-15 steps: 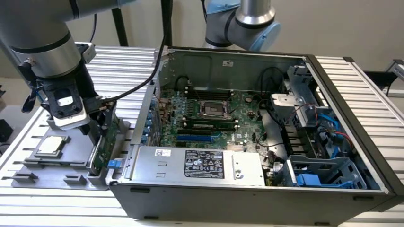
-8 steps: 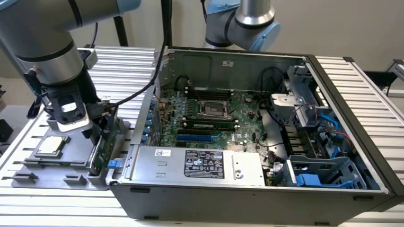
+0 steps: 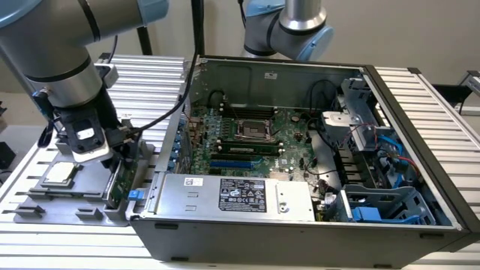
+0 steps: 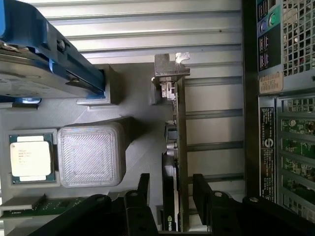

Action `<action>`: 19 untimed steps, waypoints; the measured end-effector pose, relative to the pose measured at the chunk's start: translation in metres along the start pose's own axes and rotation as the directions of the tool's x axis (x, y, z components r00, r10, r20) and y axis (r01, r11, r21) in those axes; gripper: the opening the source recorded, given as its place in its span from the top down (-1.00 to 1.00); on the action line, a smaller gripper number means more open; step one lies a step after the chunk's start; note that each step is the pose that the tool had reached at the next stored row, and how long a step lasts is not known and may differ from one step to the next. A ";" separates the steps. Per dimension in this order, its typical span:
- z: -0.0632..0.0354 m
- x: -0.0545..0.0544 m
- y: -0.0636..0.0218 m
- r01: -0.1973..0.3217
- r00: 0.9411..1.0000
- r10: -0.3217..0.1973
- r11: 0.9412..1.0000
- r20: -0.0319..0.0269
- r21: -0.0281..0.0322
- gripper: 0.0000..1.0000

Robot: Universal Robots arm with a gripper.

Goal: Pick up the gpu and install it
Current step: 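Pick up the gpu and move the gpu toward the slot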

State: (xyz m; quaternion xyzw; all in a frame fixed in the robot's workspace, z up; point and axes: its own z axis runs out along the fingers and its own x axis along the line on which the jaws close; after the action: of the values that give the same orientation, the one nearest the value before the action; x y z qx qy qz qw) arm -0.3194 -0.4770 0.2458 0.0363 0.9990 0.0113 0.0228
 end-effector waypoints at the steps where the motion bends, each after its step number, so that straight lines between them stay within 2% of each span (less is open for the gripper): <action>1: 0.0008 0.000 0.0000 -0.002 1.000 0.002 1.000 0.004 0.000 0.04; 4: 0.0033 0.000 -0.0001 -0.018 1.000 0.018 1.000 0.012 0.000 0.04; 10: 0.0041 0.004 0.0002 -0.026 1.000 0.026 1.000 0.013 0.000 0.04; 13: 0.0042 0.004 0.0005 -0.026 1.000 0.026 1.000 0.016 0.000 0.04; 16: 0.0041 0.004 0.0007 -0.026 0.999 0.026 1.000 0.021 -0.001 0.07; 17: 0.0042 0.004 0.0008 -0.026 0.999 0.026 1.000 0.023 -0.001 0.22; 19: 0.0041 0.004 0.0010 -0.026 0.999 0.026 1.000 0.028 -0.001 0.22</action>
State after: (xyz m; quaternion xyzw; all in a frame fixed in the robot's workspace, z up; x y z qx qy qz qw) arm -0.3232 -0.4756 0.2416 0.0492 0.9981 0.0116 0.0366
